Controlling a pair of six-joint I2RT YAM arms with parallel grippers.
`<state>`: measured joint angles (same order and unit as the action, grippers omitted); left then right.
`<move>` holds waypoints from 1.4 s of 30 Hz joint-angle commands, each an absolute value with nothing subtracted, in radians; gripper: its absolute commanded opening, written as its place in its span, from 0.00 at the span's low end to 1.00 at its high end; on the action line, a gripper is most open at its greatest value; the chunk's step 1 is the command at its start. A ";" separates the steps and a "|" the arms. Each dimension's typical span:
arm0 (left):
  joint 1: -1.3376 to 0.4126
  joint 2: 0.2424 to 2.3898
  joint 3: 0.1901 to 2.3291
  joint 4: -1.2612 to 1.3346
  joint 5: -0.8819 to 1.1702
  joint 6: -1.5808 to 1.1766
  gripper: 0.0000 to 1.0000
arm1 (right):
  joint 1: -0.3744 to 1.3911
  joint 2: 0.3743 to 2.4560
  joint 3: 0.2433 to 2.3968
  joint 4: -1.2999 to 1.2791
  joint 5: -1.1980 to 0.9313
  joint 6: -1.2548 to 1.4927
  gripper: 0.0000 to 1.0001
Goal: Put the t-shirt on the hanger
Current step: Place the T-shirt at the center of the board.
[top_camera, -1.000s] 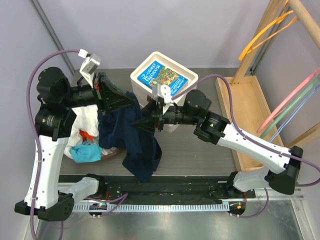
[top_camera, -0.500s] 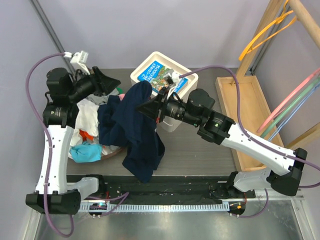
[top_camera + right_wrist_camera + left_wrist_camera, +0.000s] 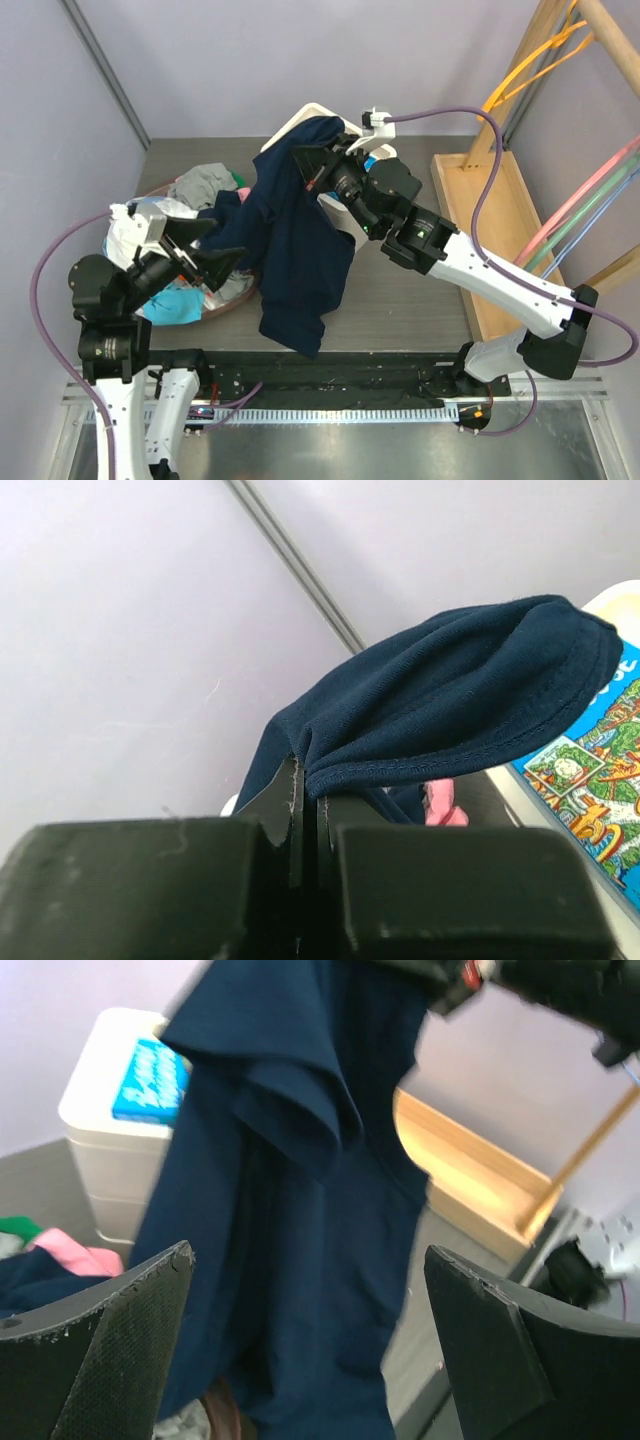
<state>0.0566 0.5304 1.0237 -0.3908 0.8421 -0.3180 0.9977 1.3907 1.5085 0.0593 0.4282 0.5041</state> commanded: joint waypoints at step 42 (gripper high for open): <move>-1.062 1.135 0.730 0.426 -0.515 0.072 0.68 | 0.999 1.615 1.753 0.224 0.640 0.641 0.01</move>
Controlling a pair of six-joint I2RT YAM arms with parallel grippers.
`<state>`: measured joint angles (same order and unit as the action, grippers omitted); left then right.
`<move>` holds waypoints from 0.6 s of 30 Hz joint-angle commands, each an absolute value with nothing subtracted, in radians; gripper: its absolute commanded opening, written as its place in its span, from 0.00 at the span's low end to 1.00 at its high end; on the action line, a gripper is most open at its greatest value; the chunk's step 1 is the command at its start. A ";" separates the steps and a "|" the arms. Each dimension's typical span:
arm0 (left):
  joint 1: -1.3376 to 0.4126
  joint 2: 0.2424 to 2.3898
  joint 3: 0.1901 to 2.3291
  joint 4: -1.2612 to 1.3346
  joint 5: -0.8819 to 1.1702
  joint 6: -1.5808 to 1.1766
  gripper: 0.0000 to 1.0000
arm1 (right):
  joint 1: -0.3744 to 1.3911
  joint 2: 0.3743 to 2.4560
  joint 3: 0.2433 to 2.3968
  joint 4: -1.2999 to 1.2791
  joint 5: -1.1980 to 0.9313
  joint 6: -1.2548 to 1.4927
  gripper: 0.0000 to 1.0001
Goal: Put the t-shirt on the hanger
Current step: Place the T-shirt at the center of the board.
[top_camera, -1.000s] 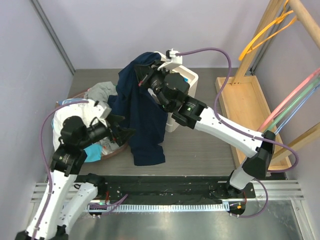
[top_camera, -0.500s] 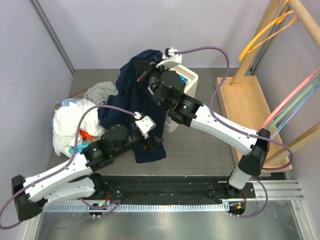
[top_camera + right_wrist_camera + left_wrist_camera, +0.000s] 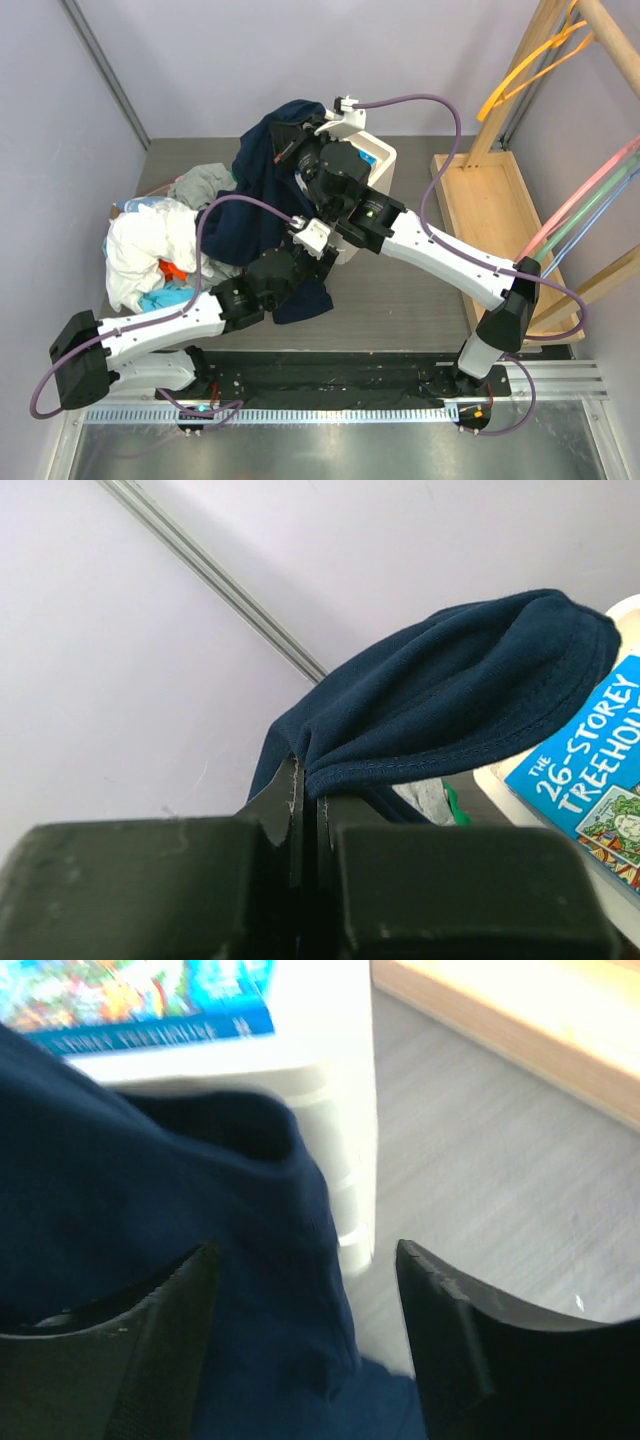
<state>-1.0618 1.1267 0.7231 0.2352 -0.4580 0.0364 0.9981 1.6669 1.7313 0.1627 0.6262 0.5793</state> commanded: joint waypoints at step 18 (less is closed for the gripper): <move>-0.993 0.841 0.963 -0.210 -0.215 0.015 0.00 | 0.957 1.450 1.720 0.177 0.563 0.448 0.01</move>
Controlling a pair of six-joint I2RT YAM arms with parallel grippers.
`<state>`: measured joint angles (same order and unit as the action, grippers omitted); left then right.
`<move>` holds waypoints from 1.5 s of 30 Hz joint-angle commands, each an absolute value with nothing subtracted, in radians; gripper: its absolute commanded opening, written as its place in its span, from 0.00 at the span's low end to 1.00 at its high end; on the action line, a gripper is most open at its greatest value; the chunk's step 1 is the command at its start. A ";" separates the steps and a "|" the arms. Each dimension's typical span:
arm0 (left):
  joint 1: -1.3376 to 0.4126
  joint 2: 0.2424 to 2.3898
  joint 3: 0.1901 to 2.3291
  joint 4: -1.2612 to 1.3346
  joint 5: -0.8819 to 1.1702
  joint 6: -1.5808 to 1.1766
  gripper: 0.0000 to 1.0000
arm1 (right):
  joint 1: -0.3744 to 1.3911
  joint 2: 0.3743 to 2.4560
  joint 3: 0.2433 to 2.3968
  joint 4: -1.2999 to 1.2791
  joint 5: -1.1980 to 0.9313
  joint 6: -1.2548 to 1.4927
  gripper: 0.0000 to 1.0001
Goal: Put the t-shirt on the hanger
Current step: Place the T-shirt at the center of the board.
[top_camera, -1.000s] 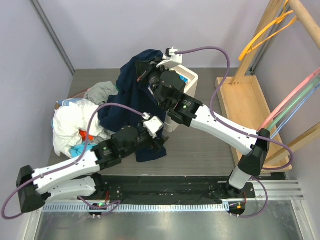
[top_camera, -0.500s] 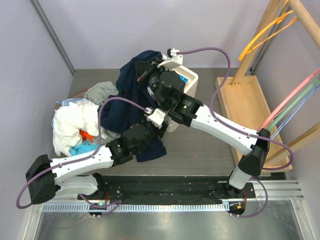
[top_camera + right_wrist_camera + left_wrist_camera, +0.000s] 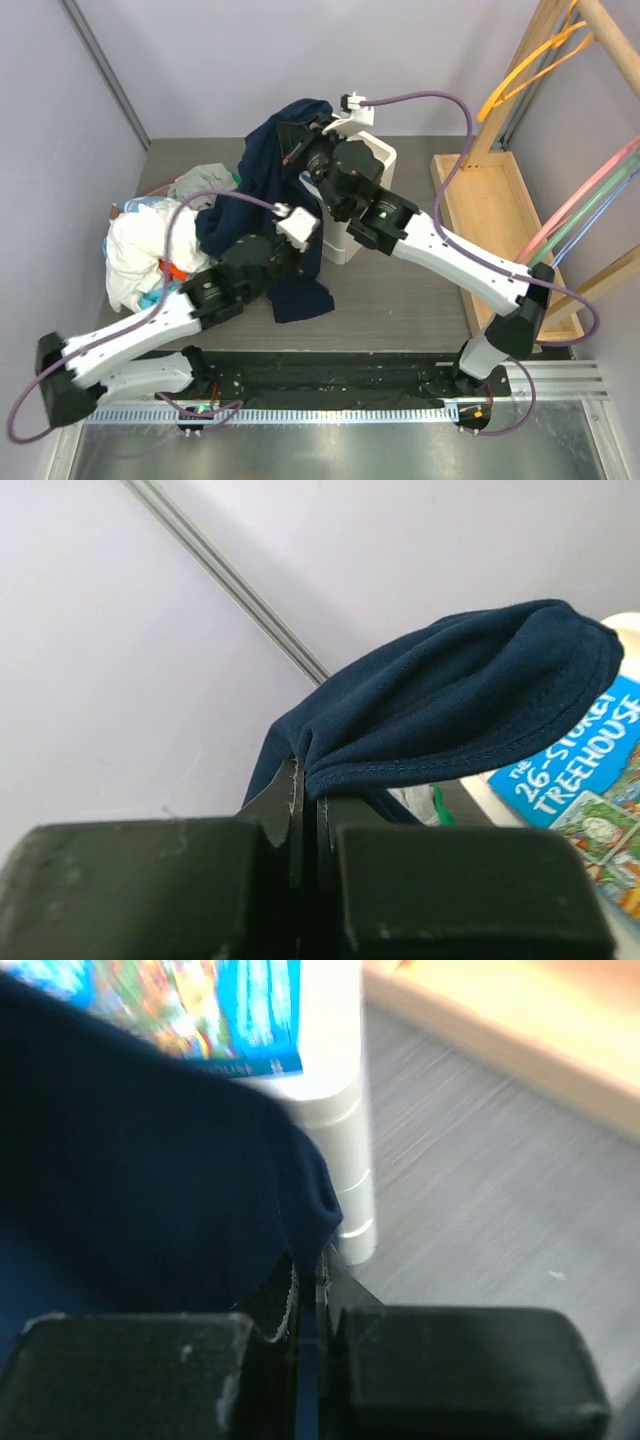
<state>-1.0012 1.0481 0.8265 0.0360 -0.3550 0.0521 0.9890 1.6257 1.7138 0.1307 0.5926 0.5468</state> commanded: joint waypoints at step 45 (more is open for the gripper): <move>-0.816 0.753 1.013 -0.917 0.143 0.377 0.00 | 0.617 0.630 0.790 -0.517 -0.351 -0.151 0.84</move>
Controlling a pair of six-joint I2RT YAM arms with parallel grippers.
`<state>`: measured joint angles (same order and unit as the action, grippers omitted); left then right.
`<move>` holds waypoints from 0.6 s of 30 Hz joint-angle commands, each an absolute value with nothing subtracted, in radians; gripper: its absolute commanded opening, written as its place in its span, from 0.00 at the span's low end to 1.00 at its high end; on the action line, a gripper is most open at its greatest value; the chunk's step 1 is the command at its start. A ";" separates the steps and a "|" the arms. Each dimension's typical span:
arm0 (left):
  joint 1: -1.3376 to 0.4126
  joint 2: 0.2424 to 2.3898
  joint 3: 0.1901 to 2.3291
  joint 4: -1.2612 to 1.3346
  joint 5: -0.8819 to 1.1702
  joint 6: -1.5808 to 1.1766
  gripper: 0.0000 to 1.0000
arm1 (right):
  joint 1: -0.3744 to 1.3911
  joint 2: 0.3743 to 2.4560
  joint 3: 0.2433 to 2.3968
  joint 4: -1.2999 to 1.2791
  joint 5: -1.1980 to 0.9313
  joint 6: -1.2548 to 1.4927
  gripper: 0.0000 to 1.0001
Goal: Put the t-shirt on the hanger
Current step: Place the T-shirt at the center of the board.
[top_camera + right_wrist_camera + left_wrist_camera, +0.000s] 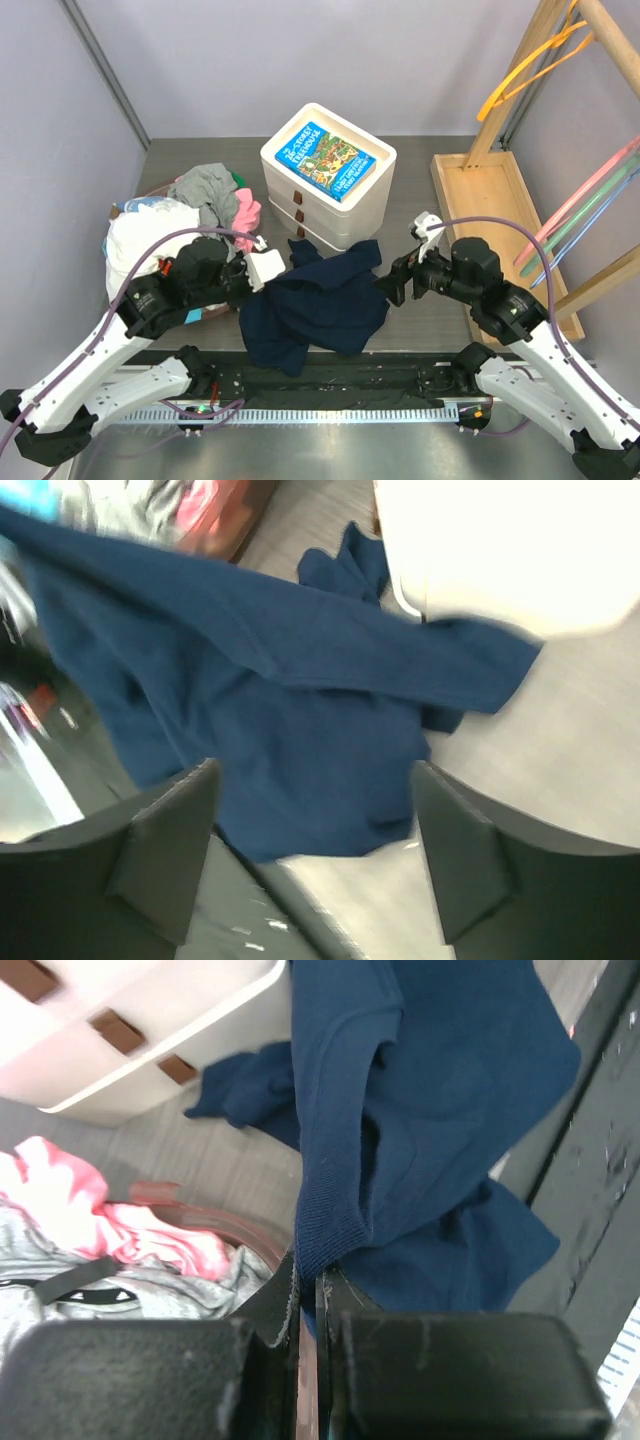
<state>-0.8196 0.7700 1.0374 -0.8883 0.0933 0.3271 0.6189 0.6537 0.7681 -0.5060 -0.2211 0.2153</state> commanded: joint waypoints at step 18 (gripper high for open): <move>-0.793 0.719 0.963 -0.928 0.227 0.387 0.00 | 0.658 0.911 0.542 -0.031 -0.715 -1.012 0.62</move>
